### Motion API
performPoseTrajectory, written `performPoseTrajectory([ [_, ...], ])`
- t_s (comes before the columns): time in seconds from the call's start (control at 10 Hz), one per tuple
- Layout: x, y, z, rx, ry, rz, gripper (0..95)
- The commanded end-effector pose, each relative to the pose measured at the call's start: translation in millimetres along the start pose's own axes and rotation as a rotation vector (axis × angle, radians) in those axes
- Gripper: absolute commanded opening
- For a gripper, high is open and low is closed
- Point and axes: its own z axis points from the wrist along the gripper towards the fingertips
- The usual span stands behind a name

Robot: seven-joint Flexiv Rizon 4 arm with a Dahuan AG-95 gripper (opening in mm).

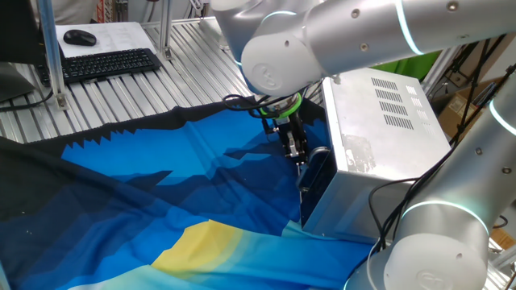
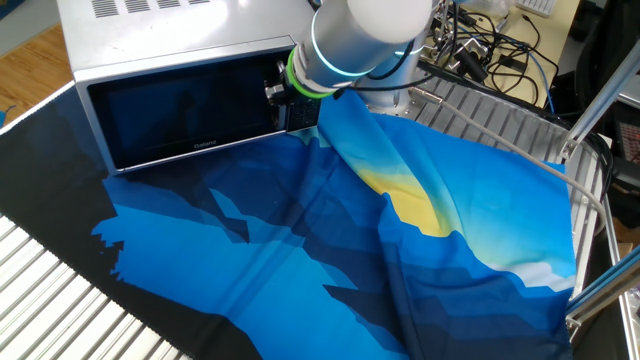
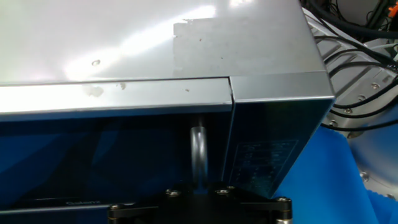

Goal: Open the microwave door

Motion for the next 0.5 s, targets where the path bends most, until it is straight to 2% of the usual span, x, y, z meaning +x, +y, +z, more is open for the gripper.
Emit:
performPoseTrajectory([
  [0.1, -2.0, 0.5, 1.9, -0.01, 0.001, 0.002, 0.0],
  [0.2, -2.0, 0.5, 1.9, -0.011, 0.002, 0.017, 19.0],
  [0.3, -2.2, 1.0, 2.4, -0.019, -0.012, 0.029, 38.0],
  [0.4, -2.3, 1.5, 3.0, -0.02, -0.014, 0.028, 38.0],
  [0.5, -2.6, 2.2, 3.6, -0.021, -0.017, 0.029, 19.0],
])
